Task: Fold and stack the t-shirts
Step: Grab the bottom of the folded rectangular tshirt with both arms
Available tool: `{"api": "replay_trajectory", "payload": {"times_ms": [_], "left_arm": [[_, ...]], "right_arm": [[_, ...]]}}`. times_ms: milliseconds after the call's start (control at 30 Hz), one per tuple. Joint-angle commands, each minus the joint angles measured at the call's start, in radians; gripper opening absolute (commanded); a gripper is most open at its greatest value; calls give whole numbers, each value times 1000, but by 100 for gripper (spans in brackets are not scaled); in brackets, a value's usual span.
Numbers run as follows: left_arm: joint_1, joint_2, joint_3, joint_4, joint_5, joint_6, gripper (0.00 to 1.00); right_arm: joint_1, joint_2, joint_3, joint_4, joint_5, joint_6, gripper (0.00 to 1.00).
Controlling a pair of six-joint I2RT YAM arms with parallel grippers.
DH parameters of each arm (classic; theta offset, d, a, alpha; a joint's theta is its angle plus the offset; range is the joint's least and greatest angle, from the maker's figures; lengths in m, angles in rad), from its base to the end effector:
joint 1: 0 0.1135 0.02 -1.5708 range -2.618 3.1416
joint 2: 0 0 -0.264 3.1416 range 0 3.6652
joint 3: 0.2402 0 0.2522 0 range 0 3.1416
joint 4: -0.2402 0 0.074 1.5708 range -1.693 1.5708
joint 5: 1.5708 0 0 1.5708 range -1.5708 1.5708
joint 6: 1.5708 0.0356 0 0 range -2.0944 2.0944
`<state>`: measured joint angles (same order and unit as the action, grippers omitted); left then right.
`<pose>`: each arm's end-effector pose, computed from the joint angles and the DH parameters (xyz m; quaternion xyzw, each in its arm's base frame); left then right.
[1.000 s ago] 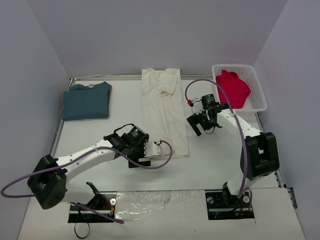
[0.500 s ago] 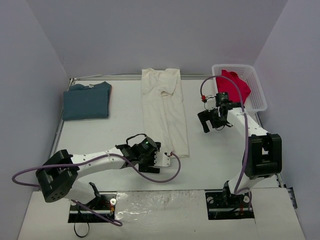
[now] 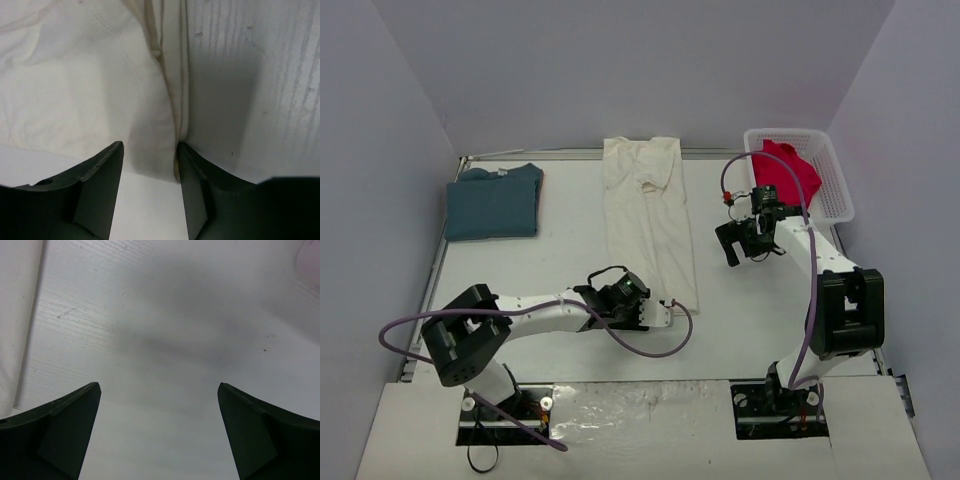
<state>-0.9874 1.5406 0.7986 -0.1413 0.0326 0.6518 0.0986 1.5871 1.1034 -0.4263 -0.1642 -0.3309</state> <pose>0.1658 -0.2533 0.1714 0.6918 0.6385 -0.0714 0.3297 0.3338 0.0389 0.2305 -0.2269 0.9154 0.0396 0.3301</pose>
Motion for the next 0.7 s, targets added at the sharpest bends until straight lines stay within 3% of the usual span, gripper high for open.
{"api": "replay_trajectory", "payload": {"times_ms": [0, 167, 200, 233, 367, 533, 600, 667], "left_arm": [[-5, 36, 39, -23, -62, -3, 45], [-4, 70, 57, -75, -65, -4, 19], [-4, 72, 68, -87, -59, -7, 8], [-4, 72, 74, -99, -54, -9, 4], [0, 38, 99, -178, -31, -9, 3], [35, -14, 139, -277, 134, -3, 3], [72, -14, 154, -306, 197, -1, 2], [128, -2, 178, -345, 290, -1, 2]], "right_arm": [[-5, -35, -8, -23, 9, 0, 100], [-4, -38, -33, -23, 12, -13, 100], [-4, -36, -42, -22, 12, -14, 100], [-4, -38, -46, -22, 11, -19, 100], [-4, -52, -59, -29, -6, -31, 100], [-4, -131, -62, -54, -104, -85, 98], [-5, -185, -63, -58, -190, -115, 95], [-4, -219, -62, -63, -254, -144, 85]]}}
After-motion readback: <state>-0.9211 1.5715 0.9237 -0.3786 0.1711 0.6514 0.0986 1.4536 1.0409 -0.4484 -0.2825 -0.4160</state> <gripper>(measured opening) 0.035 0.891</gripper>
